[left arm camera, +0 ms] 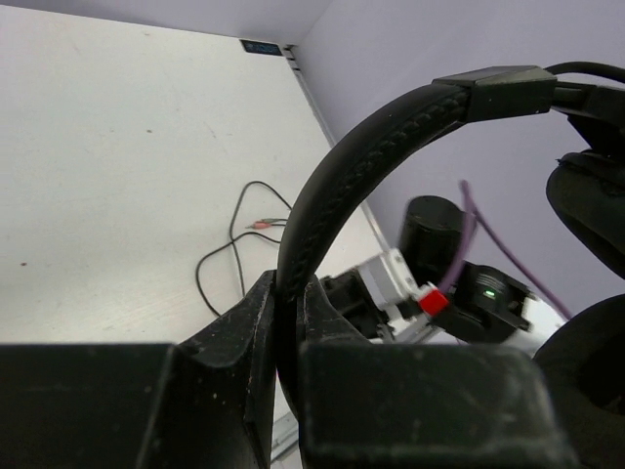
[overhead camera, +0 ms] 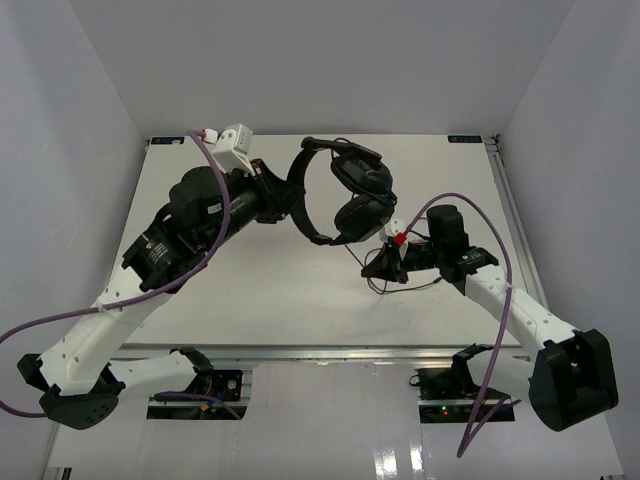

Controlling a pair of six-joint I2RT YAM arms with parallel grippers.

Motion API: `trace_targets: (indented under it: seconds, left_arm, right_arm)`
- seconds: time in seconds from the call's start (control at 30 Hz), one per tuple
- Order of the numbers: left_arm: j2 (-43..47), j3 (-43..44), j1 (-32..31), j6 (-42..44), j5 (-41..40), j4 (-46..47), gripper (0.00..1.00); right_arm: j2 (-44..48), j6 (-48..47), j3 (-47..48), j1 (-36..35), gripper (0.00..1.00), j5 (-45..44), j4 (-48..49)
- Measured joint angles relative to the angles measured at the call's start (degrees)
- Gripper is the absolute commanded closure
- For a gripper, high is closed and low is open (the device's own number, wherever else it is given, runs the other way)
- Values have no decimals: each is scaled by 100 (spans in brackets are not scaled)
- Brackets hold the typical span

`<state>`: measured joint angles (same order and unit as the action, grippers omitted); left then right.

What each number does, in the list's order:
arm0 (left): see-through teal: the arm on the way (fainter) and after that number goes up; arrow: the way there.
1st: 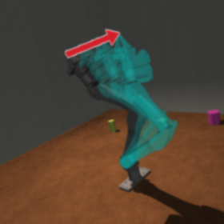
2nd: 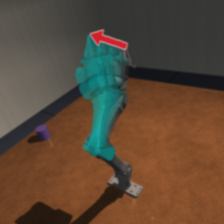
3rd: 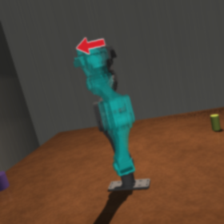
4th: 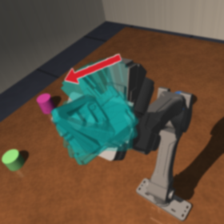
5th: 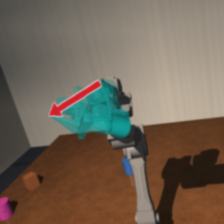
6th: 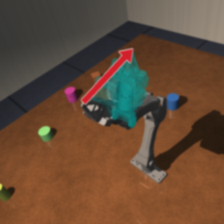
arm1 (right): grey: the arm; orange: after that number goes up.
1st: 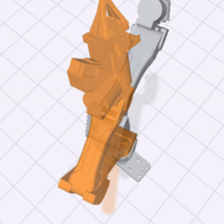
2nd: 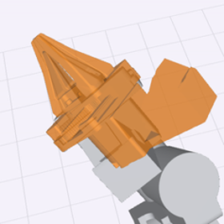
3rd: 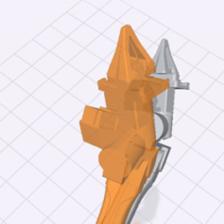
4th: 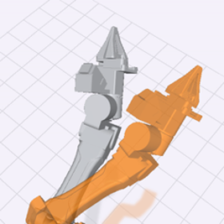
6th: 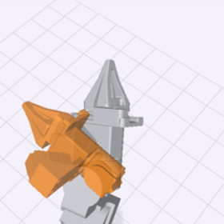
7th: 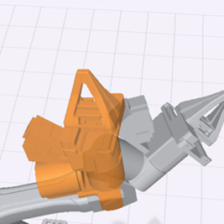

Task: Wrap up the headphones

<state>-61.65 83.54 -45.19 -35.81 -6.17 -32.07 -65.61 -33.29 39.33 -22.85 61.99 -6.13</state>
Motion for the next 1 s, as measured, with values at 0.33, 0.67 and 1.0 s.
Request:
trace_targets:
  seconds: [0.33, 0.67, 1.0]
  left_arm:
    - [-1150, 84, 406, 259, -534, 127, 100]
    - [-2528, 596, 881, 254, -518, 372, 100]
    - [-2982, 655, 1109, 398, -466, 580, 100]
  right_arm:
    - [732, -2181, 1523, -127, 92, -2292, -2453]
    - [1163, -4350, 2488, -765, 92, -4232, -4199]
    - [2131, -5518, 2559, -1865, 92, -4862, -4317]
